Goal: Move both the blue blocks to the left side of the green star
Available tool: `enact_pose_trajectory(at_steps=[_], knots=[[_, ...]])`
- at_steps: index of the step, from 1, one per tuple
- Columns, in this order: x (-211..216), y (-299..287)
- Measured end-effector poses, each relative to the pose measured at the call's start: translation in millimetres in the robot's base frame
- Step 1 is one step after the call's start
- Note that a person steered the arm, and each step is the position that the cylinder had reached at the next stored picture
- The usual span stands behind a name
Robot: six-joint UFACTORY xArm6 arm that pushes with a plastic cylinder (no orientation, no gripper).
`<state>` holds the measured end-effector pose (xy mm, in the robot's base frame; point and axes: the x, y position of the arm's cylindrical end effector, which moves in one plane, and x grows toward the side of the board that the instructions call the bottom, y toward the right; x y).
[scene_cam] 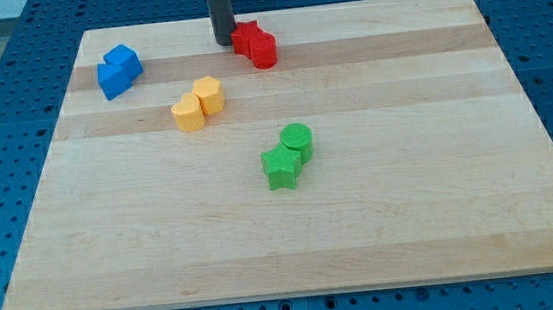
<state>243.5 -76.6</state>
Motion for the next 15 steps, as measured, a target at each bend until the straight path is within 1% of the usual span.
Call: enact_pose_trajectory(at_steps=[1,2,3,4,5,9,11,12,13,14,15], knots=[[-5.9,0.0],[-29.6,-14.3],[-38.5,-58.0],[-36.8,-102.9],[-30.8,-125.0],[9.4,-159.0],[40.3,-178.4],[54.3,-179.5],[54.3,-174.5],[68.2,-173.0],[95.7,-173.0]])
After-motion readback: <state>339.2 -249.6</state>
